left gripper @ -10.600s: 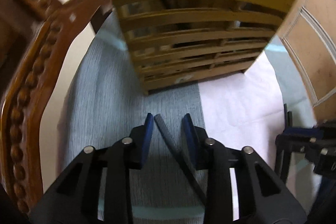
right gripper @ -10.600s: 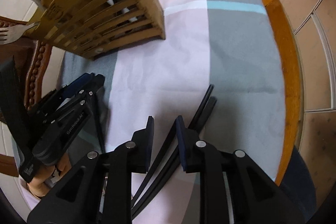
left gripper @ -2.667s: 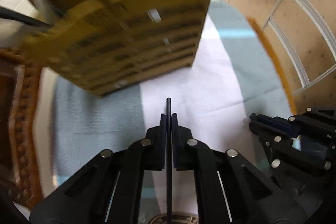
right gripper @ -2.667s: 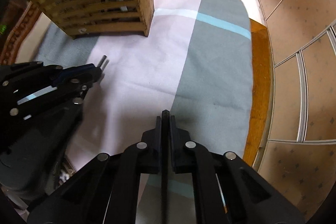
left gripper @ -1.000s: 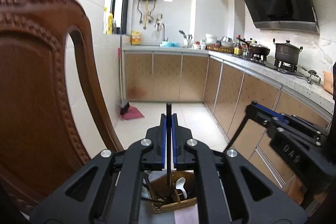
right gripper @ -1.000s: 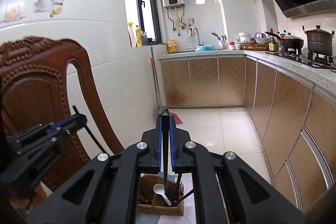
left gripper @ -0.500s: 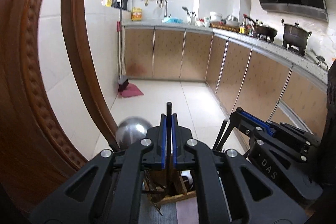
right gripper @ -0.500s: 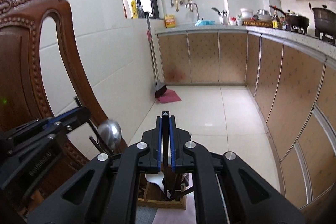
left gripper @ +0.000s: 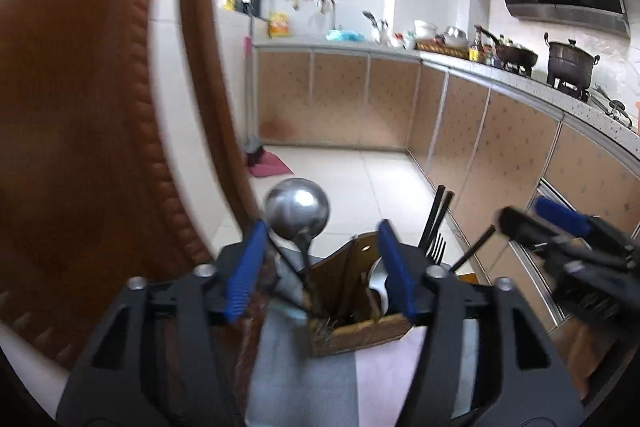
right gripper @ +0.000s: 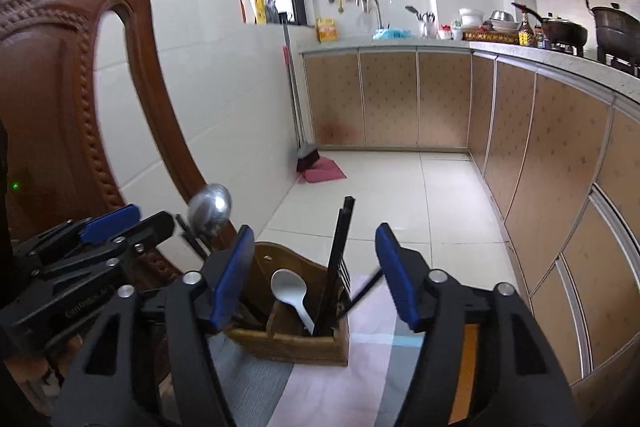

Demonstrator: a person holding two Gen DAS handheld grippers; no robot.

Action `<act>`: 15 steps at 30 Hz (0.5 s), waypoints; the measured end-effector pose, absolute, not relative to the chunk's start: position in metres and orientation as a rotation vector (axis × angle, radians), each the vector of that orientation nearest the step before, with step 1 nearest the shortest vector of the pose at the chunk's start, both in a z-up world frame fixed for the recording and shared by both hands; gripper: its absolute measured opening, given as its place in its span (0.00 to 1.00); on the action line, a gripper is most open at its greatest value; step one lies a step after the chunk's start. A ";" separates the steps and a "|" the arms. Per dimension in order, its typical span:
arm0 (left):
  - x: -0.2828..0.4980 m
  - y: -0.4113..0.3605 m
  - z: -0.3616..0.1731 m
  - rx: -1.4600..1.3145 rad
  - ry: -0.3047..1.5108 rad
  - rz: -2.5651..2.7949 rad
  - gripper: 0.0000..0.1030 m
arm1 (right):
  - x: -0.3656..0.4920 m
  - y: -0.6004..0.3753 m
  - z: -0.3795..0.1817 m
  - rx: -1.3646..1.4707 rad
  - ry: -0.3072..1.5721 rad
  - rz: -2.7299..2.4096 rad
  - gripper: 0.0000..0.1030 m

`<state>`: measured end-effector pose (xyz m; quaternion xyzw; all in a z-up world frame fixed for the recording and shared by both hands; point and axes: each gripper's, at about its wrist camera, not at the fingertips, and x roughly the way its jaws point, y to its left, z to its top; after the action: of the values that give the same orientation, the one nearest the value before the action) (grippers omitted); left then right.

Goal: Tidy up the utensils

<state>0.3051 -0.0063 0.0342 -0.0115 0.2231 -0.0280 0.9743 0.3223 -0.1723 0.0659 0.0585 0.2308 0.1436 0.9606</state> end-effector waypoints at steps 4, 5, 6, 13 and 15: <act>0.239 -0.008 0.037 0.002 0.397 -0.027 0.85 | 0.260 -0.198 0.072 0.121 0.439 0.266 0.93; 0.228 -0.009 0.036 0.004 0.398 -0.024 0.88 | 0.246 -0.201 0.069 0.107 0.447 0.244 0.97; 0.214 -0.012 0.033 0.005 0.403 -0.022 0.90 | 0.233 -0.204 0.066 0.097 0.452 0.216 0.97; 0.139 -0.039 0.014 0.072 0.432 -0.030 0.96 | 0.150 -0.214 0.040 0.048 0.519 0.063 0.97; 0.125 -0.042 0.012 0.066 0.440 -0.047 0.96 | 0.134 -0.213 0.037 0.023 0.540 0.038 0.97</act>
<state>0.1254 -0.0416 0.0118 0.0326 0.2183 -0.0232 0.9751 0.1344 -0.2129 0.0366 0.0116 0.2667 0.0189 0.9635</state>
